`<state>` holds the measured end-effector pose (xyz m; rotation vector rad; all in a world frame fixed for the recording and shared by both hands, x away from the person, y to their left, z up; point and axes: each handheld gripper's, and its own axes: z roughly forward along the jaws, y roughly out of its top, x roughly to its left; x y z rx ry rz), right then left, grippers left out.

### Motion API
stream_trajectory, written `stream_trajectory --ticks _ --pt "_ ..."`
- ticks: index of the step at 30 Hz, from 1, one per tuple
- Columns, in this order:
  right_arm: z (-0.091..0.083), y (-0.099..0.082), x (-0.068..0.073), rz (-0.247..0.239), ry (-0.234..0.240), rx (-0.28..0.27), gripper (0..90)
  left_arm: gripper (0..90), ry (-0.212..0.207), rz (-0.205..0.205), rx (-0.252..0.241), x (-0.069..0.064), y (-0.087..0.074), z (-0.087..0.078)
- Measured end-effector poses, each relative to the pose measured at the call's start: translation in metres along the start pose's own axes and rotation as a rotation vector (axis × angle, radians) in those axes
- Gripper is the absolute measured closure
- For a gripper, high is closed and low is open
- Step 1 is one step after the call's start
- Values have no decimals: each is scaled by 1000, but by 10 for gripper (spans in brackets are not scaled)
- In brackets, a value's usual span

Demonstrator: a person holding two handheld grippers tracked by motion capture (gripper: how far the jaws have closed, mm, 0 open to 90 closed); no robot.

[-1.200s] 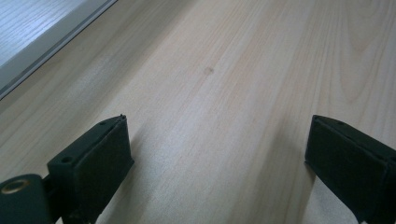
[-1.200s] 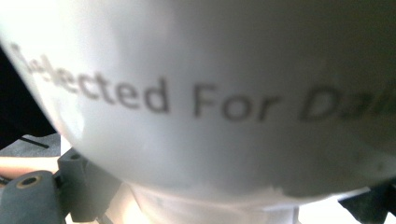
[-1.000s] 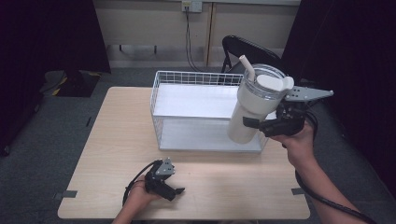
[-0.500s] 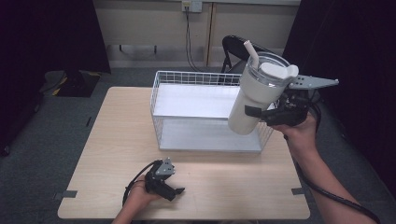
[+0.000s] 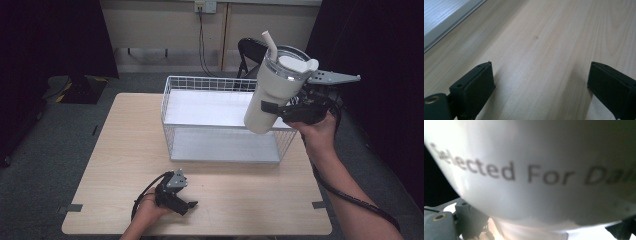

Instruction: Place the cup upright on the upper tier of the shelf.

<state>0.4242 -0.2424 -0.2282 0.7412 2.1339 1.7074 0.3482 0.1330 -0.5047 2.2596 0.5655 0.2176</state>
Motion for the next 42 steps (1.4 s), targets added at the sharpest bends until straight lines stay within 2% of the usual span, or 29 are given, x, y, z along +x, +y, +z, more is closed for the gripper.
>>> stream_trajectory --ticks 9,29,42 --pt "12 3 -6 0 -50 -17 96 64 -1 1 2 0 0 0" --pt "37 -1 -28 21 -110 -13 96 64 -1 1 4 0 0 0" --pt "51 1 -35 23 -149 -8 96 64 -1 1 4 0 0 0"
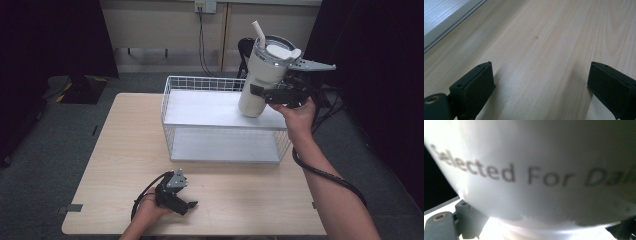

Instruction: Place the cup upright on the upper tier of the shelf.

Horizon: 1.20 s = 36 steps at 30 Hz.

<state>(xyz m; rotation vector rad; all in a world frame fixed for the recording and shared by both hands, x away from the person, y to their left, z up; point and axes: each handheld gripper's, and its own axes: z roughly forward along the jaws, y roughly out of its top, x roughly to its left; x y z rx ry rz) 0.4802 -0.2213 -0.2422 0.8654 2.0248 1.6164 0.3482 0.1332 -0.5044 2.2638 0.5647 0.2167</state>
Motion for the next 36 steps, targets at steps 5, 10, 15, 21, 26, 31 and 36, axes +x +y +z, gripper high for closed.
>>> stream_trajectory --ticks 5,10,15,21,26,31,36 --pt "4 -3 -2 2 -14 0 96 63 0 0 0 0 0 0" --pt "7 -5 -3 -4 -33 2 96 63 0 0 0 0 0 0" --pt "10 -6 -5 -2 -38 4 96 64 0 0 0 0 0 0" --pt "14 -9 -6 4 -45 6 96 63 0 0 0 0 0 0" --pt "16 -11 -6 0 -53 19 96 63 0 0 0 0 0 0" --pt "18 -14 -8 5 -64 23 95 63 0 0 0 0 0 0" --pt "19 -15 -9 14 -61 14 94 63 0 -1 0 0 0 0"
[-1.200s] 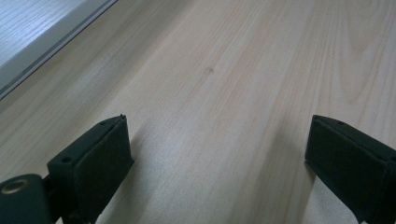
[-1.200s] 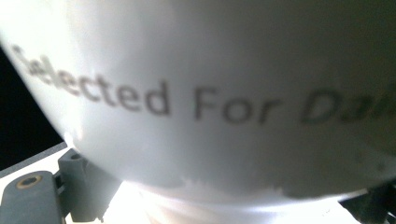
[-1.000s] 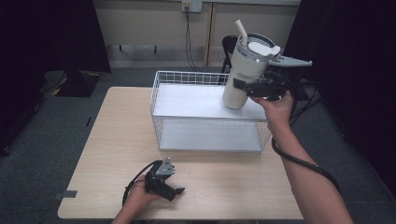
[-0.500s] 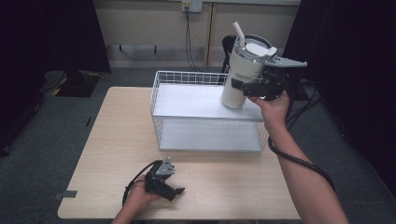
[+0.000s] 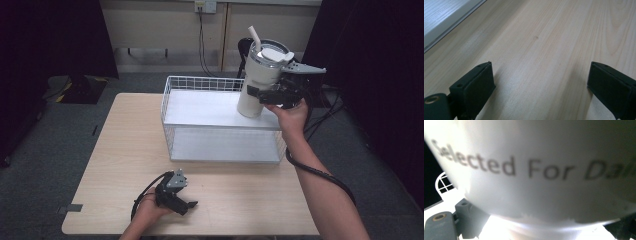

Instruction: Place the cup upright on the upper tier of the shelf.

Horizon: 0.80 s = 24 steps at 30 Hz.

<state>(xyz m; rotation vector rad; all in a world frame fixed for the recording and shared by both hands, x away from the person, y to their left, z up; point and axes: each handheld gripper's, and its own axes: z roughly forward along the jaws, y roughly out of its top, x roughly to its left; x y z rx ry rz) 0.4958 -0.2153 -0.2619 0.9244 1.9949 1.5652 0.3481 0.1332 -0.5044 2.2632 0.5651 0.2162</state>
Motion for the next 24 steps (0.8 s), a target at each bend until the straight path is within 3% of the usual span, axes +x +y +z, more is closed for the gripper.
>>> stream_trajectory --ticks 7,12,24 --pt "7 1 6 -39 -12 19 93 63 0 1 0 0 0 0" --pt "8 1 5 -21 -11 11 93 63 0 0 0 0 0 0" --pt "9 0 5 -36 -12 9 87 63 -1 0 0 0 0 0"
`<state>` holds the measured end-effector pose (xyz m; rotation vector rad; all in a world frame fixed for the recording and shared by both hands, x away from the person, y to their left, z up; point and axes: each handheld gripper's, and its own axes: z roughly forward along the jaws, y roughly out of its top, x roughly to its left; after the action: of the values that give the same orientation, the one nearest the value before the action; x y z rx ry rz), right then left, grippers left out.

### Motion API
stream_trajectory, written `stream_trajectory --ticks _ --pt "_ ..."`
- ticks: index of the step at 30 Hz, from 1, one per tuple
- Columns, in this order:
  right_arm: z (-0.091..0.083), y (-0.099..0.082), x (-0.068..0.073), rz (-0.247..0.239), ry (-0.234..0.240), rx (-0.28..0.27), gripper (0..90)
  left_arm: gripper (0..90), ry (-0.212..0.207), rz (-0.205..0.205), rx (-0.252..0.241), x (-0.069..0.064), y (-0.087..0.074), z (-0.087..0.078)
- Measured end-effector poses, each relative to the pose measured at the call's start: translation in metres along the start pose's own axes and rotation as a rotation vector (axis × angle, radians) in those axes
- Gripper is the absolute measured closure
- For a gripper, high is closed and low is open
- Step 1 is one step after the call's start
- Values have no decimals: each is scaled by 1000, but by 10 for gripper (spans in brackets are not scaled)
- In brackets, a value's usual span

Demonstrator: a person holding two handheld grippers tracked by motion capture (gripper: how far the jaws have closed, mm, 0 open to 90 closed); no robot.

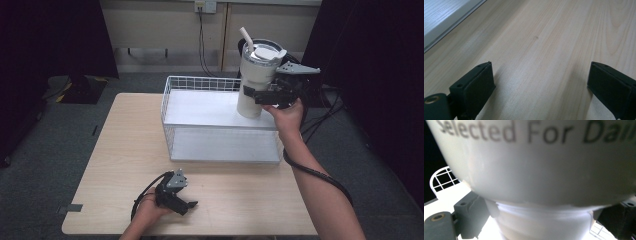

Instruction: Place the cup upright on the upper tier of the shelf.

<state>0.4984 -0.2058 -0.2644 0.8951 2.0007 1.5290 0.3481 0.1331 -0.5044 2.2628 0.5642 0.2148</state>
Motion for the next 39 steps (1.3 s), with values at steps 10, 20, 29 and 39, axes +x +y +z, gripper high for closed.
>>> stream_trajectory --ticks 10,20,29,39 --pt "1 -1 -1 -15 4 4 81 63 1 0 1 0 0 0" --pt "-1 -6 -3 -27 18 59 77 63 1 1 1 0 0 0" --pt "-15 -16 -4 -36 23 88 89 63 3 0 -1 0 0 0" --pt "-39 -27 5 -60 55 112 92 63 3 0 -1 0 0 0"
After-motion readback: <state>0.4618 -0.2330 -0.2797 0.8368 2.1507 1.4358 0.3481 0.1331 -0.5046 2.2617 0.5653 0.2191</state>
